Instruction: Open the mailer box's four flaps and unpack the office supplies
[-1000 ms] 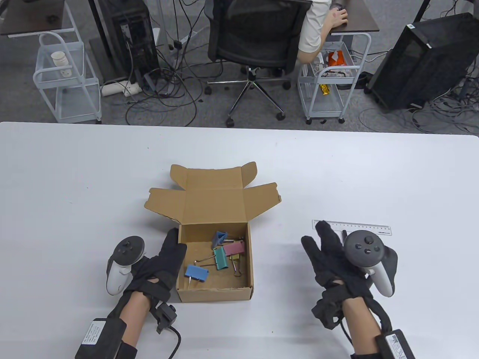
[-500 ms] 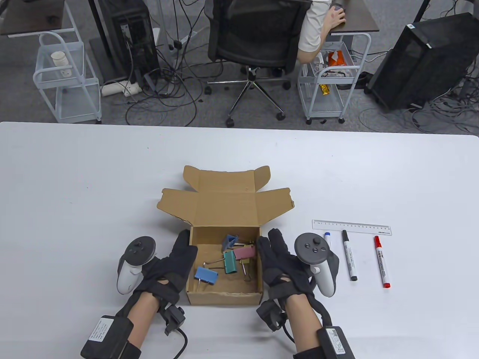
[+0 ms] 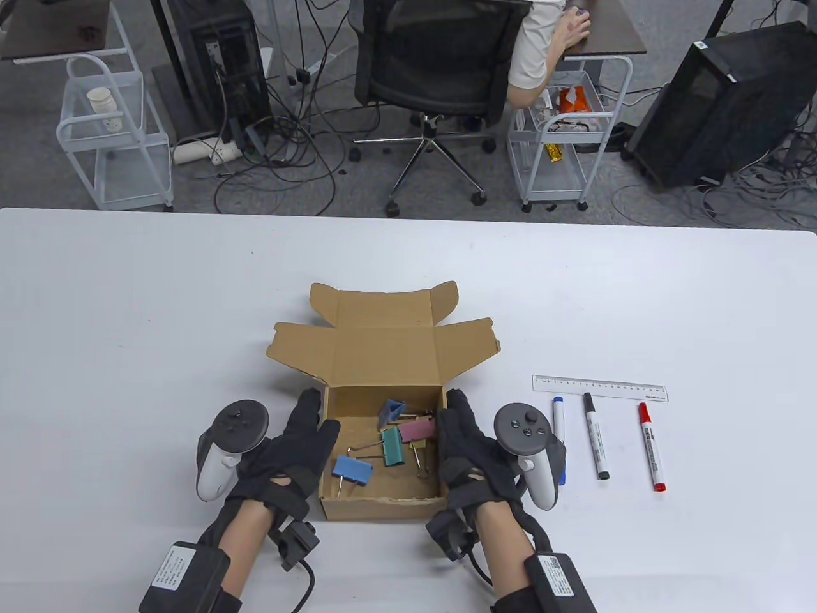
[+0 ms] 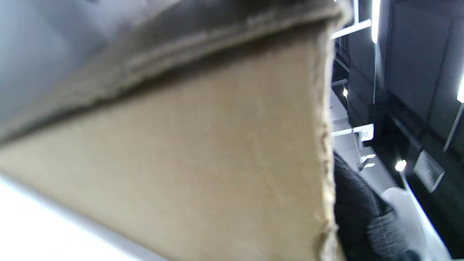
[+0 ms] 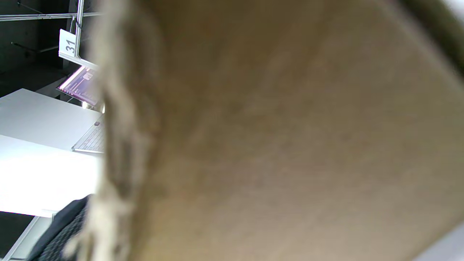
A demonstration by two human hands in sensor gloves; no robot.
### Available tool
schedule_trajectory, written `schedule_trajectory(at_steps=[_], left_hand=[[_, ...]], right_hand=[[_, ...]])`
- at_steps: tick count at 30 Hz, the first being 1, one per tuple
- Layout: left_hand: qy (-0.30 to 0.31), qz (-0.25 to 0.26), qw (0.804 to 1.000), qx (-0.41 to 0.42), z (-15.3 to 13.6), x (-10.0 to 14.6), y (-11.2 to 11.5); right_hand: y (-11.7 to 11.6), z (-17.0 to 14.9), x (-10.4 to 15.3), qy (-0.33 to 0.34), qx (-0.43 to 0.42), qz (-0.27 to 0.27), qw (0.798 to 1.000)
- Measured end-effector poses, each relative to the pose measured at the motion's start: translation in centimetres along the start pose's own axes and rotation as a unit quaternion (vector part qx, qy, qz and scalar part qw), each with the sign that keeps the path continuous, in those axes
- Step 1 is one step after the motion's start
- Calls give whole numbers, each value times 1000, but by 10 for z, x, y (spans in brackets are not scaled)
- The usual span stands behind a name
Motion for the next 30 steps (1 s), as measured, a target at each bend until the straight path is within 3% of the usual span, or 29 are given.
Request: schedule_trajectory(at_steps=[2,5,9,11,15,18,24,30], left_hand=[[36,25,997,-71,21,9,-4],[93,39,975,-200,59,19,1],[119,-4,930,-347,102,17,29],[103,-52,905,-410,115,9,49],[48,-148,856,-494,118,-9,83],[20,-175,828,-532,112,-23,98],[0,-179,816,-549,101,-42,109],[-22,-213,791,-573,83,-51,120]], right_hand=[[0,0,0,-2,2,-2,1000],[0,0,0,-3,9,-6,1000],[0,0,0,-5,9,-11,1000],[0,-1,0,-5,12,-14,1000],[1,-1,0,-6,14,-18,1000],[1,-1,0,-6,16,-18,1000],[1,-1,-1,-6,25,-23,999],[1,0,-1,-11,38,-29,999]])
Point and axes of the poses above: the tracker on the back of each hand, its own z axis roughly to the thumb side, its own x axis roughly from the fingertips to the wrist, y = z × x, the point moved 1 cm from there along -x, roughly from the wrist to the fingertips, and after that the axes turned 15 degrees about z, right-handed, at the moved point
